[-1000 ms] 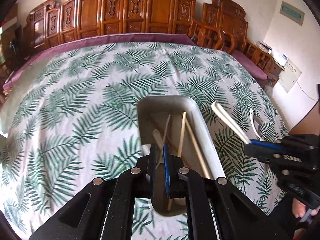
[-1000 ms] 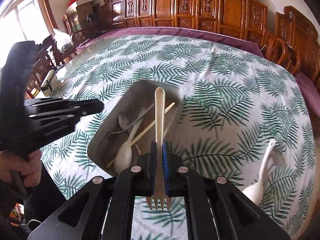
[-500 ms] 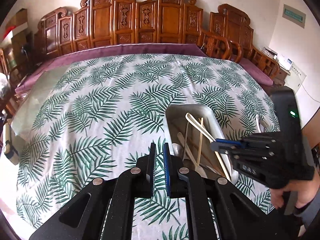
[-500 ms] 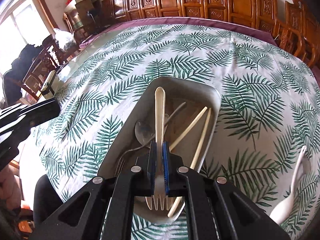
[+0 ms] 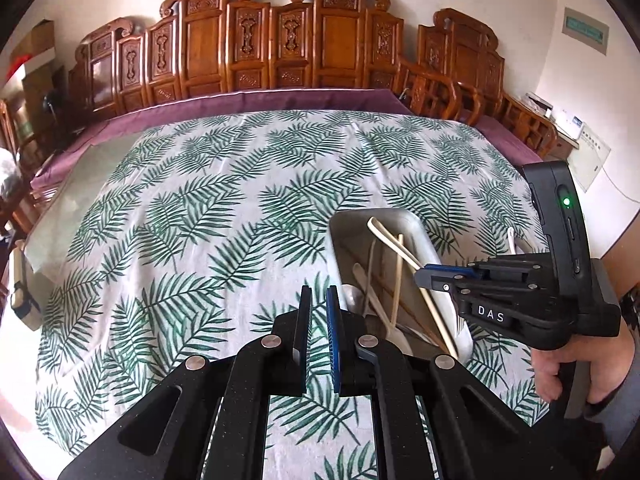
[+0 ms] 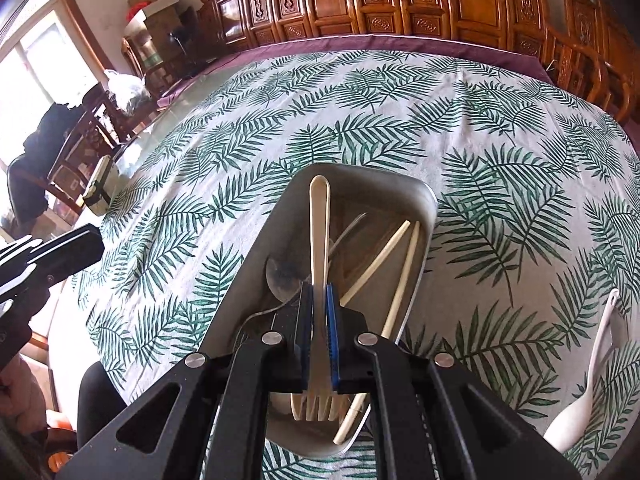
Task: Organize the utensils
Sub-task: 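Open the right gripper to drop its fork into the tray while the left releases its fork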
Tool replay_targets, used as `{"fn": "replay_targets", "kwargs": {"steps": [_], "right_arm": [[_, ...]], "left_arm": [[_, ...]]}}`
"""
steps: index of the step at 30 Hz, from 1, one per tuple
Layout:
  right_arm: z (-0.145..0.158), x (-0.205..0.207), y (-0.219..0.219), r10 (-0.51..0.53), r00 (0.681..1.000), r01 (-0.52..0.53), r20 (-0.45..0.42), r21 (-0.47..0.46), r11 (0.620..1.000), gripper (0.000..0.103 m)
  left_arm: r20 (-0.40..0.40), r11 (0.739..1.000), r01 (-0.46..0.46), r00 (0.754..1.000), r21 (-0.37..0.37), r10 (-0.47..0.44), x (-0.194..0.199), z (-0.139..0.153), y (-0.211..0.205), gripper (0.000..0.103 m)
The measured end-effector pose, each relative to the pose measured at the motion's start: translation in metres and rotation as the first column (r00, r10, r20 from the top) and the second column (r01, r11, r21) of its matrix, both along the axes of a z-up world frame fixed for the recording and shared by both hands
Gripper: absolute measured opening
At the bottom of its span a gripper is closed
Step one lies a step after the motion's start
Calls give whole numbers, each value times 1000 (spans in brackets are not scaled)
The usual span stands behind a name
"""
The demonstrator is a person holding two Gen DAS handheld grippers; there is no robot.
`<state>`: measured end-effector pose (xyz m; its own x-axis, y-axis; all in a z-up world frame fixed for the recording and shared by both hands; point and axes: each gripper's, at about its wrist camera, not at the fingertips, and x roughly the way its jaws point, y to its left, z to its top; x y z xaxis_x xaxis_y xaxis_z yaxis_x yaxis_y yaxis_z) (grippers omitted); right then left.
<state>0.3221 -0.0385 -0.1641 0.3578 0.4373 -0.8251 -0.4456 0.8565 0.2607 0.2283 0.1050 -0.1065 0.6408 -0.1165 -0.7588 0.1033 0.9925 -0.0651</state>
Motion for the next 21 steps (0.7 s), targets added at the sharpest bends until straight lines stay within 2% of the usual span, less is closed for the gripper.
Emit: {"fn": "replay_targets", "kwargs": {"steps": [3, 9, 13, 17, 19, 21], "right_arm": [[3, -1, -6, 2, 1000, -2, 0, 36, 999, 25], [9, 0, -12, -4, 1000, 4, 8, 49, 999, 25], [18, -4, -39, -34, 998, 33, 48, 26, 999, 25], [22, -10, -93, -103, 992, 104, 72, -8, 995, 25], [21, -14, -126, -144, 986, 149, 88, -50, 988, 25], [16, -17, -154, -183, 979, 191, 94, -84, 978, 25]], "left_arm": [[-1, 1000, 14, 1000, 1, -14, 1, 0, -7, 6], [-4, 1000, 20, 1000, 4, -20, 0, 1, -15, 6], [-11, 999, 34, 999, 5, -34, 0, -1, -23, 7], [-16, 998, 55, 998, 1, -55, 0, -5, -35, 23], [-20, 998, 68, 997, -5, -68, 1, -7, -42, 25], [-23, 997, 78, 997, -9, -78, 3, -9, -49, 35]]}}
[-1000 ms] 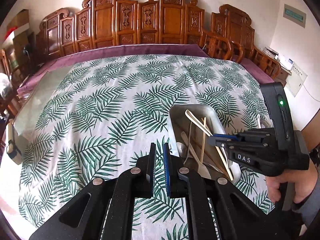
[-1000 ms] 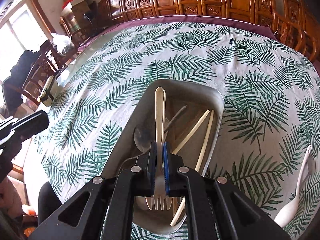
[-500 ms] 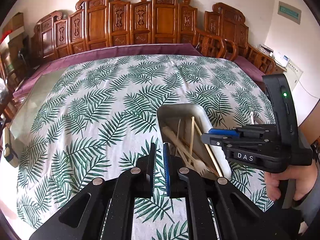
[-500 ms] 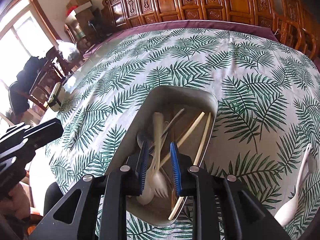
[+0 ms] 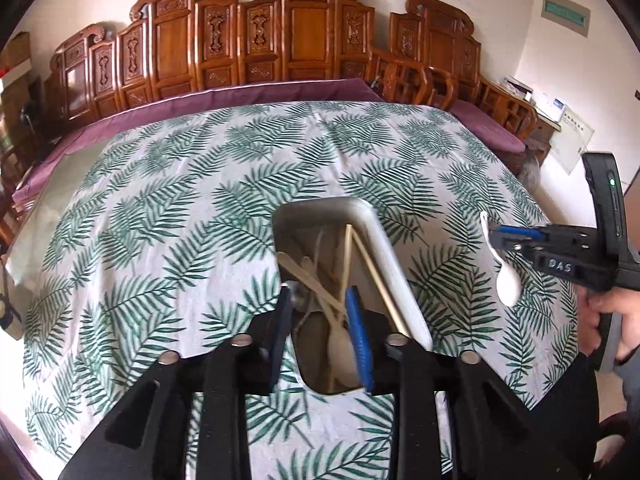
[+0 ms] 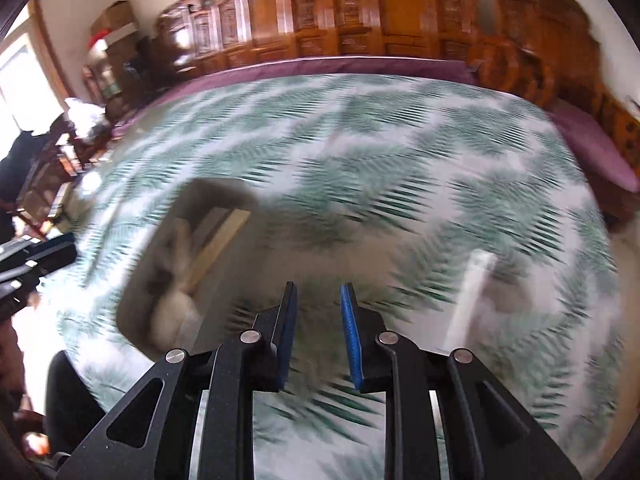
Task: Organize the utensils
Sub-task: 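Open the right gripper to drop its fork into the tray while the left releases its fork, then move the right gripper to the metal spoon and grasp its handle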
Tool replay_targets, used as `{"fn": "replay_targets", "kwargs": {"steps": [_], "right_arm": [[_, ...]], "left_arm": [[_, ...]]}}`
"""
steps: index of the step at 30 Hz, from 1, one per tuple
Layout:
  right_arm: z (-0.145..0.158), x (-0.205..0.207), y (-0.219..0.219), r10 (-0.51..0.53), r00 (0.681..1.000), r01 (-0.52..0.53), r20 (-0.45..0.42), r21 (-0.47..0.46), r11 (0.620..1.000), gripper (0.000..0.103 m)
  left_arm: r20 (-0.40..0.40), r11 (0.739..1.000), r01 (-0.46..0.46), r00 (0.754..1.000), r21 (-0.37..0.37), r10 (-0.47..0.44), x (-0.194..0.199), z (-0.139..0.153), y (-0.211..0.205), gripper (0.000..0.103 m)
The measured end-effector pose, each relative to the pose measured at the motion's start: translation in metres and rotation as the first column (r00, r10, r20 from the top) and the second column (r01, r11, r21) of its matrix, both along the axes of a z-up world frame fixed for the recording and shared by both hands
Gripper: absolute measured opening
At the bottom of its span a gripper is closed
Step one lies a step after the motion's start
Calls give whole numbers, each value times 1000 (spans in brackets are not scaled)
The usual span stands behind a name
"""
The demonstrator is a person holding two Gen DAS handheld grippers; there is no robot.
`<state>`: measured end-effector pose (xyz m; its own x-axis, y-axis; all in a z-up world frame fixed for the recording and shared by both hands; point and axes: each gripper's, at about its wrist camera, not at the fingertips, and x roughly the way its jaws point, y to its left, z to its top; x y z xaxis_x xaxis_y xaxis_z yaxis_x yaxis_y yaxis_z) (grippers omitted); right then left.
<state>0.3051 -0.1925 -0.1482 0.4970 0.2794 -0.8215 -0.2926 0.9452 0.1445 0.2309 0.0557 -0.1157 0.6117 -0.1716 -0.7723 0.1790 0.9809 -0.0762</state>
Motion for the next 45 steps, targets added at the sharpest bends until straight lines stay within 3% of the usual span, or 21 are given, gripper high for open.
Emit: {"fn": "replay_targets", "kwargs": {"steps": [2, 6, 10, 25, 32, 40, 45], "right_arm": [[-7, -2, -31, -53, 999, 53, -9, -29, 998, 25], [-24, -1, -83, -145, 988, 143, -45, -43, 989, 25], [-41, 3, -106, -177, 981, 174, -75, -39, 984, 25], [-86, 48, -104, -194, 967, 190, -168, -36, 981, 24], [-87, 48, -91, -166, 976, 150, -141, -116, 982, 23], [-86, 49, -100, -205, 969, 186, -140, -140, 973, 7], [-84, 44, -119, -227, 964, 205, -138, -157, 966, 6]], "left_arm": [[-5, 1000, 14, 1000, -8, -14, 2, -2, -10, 41], [-14, 999, 47, 999, -6, -47, 4, -7, -32, 43], [-16, 997, 73, 997, -3, -73, 6, -8, -51, 45], [-55, 992, 120, 992, 28, -118, 5, -20, -87, 47], [-65, 990, 136, 989, 24, -134, 5, -25, -98, 47], [-69, 987, 157, 986, 27, -154, 2, -26, -108, 47], [-74, 986, 163, 984, 33, -160, 0, -28, -112, 47]]}}
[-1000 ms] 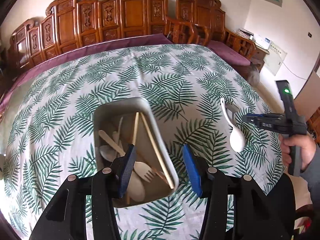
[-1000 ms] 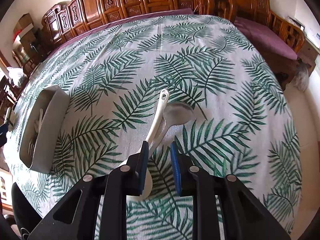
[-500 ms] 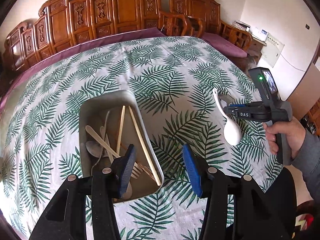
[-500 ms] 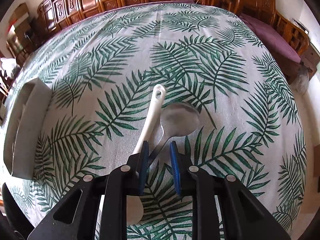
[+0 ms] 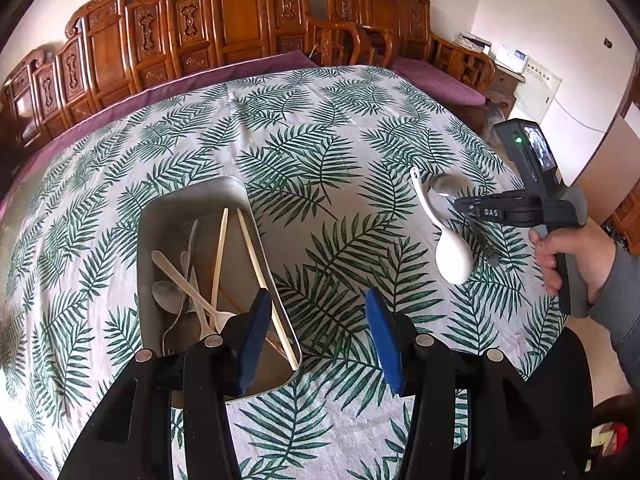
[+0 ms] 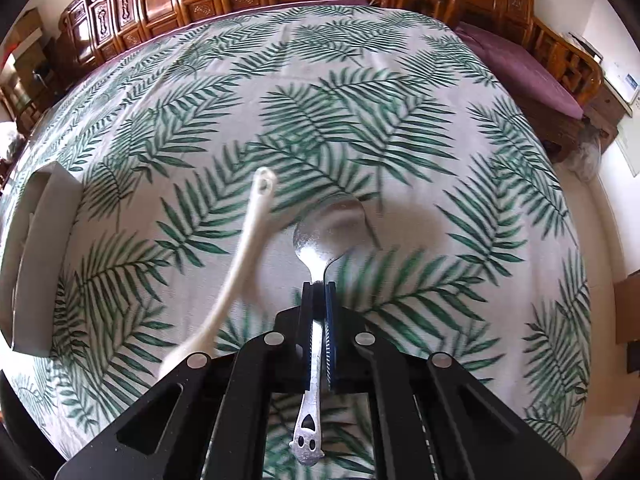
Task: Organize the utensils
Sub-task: 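Move the right gripper to the metal spoon and grasp its handle, then grasp the white plastic spoon with the left gripper while the right holds the metal spoon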
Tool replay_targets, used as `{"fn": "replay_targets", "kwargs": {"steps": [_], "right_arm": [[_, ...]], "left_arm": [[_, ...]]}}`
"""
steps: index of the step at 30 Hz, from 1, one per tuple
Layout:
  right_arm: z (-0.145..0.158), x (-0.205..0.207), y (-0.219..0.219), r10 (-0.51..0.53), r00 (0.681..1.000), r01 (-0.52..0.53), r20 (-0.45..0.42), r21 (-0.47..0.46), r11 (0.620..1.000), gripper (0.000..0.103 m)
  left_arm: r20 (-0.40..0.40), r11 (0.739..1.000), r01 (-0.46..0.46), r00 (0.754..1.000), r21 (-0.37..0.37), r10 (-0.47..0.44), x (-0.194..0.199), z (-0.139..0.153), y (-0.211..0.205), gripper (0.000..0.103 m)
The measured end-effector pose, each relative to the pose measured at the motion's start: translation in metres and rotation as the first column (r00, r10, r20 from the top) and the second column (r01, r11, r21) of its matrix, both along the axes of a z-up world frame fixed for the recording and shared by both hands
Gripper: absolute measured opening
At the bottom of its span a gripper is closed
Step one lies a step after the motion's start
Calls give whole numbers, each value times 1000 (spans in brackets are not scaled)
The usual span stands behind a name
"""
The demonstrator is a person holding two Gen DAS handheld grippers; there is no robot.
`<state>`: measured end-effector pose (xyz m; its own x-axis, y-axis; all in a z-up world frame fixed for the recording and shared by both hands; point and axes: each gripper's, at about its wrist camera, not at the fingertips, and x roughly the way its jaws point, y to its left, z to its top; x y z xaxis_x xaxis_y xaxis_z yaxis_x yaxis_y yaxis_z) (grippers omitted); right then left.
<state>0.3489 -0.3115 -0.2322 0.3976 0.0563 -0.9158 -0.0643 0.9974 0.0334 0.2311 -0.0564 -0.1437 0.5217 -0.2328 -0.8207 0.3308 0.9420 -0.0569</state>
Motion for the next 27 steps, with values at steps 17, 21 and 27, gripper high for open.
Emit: {"fn": "replay_targets", "kwargs": {"steps": [17, 21, 27], "right_arm": [[15, -59, -28, 41, 998, -45, 52, 64, 997, 6], [6, -68, -31, 45, 998, -48, 45, 72, 996, 6], [-6, -74, -42, 30, 999, -34, 37, 114, 993, 7]], "left_arm": [[-48, 997, 81, 996, 12, -80, 21, -19, -72, 47], [-61, 995, 99, 993, 20, -98, 30, -26, -97, 47], [-65, 988, 143, 988, 56, -139, 43, -33, -129, 47]]}}
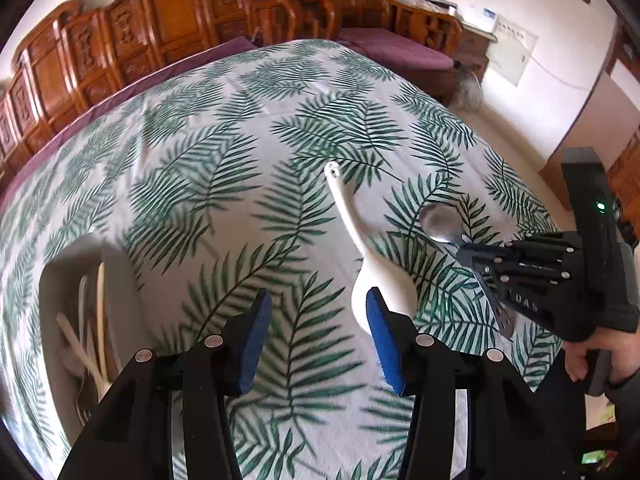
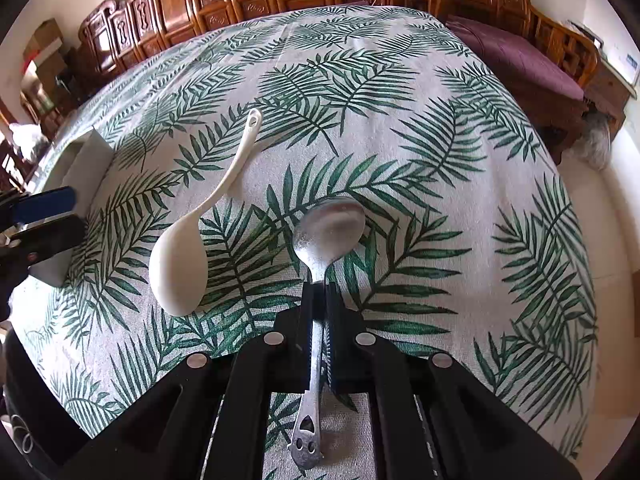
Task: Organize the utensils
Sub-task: 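Grasp the white plastic spoon with the left gripper while the right holds the metal spoon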
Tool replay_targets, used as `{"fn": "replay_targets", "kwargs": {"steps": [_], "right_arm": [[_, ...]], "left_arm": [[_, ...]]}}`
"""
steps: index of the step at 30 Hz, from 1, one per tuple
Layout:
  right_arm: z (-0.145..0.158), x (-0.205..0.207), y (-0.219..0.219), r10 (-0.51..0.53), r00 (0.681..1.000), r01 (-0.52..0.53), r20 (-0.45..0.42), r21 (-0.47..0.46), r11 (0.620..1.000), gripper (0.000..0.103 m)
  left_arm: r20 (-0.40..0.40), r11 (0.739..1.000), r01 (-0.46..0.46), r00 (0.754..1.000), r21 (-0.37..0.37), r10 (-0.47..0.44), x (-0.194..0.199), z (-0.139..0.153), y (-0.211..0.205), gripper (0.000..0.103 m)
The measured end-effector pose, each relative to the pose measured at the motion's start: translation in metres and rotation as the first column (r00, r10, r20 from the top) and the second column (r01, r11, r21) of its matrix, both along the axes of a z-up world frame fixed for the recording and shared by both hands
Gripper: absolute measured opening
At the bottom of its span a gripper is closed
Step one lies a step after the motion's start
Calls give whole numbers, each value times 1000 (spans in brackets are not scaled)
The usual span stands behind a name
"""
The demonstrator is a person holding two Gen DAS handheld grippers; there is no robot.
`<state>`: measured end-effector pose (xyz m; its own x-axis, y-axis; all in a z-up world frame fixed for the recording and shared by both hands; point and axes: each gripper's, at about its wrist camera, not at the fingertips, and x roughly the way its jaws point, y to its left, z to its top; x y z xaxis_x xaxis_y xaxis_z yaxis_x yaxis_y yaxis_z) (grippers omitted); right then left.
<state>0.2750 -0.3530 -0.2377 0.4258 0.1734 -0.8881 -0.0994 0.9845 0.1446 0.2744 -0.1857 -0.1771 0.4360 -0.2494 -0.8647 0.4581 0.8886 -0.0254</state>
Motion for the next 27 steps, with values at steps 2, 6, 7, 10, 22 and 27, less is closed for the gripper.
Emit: {"fn": "replay_targets", "kwargs": {"steps": [2, 6, 7, 10, 22, 27], "right_arm": [[-1, 0, -2, -3, 1000, 3, 2, 16, 1000, 7], [-2, -1, -4, 2, 1000, -2, 12, 24, 1000, 7], [-2, -1, -3, 5, 1000, -5, 14, 21, 1000, 7], [-2, -2, -3, 12, 1000, -12, 21, 12, 1000, 7], [-2, -2, -5, 17, 999, -17, 29, 21, 1000, 7], [-2, -1, -6, 14, 1000, -14, 28, 28, 1000, 7]], "left_arm": [[-12, 1000, 9, 1000, 5, -9, 6, -4, -9, 47], [-32, 1000, 22, 999, 16, -21, 19, -13, -26, 47], [-44, 1000, 20, 999, 11, -20, 24, -16, -29, 47], [-70, 1000, 9, 997, 2, -9, 35, -24, -37, 47], [-127, 1000, 21, 992, 18, -19, 53, -41, -62, 33], [-167, 1000, 10, 986, 13, -7, 57, -51, -65, 25]]}}
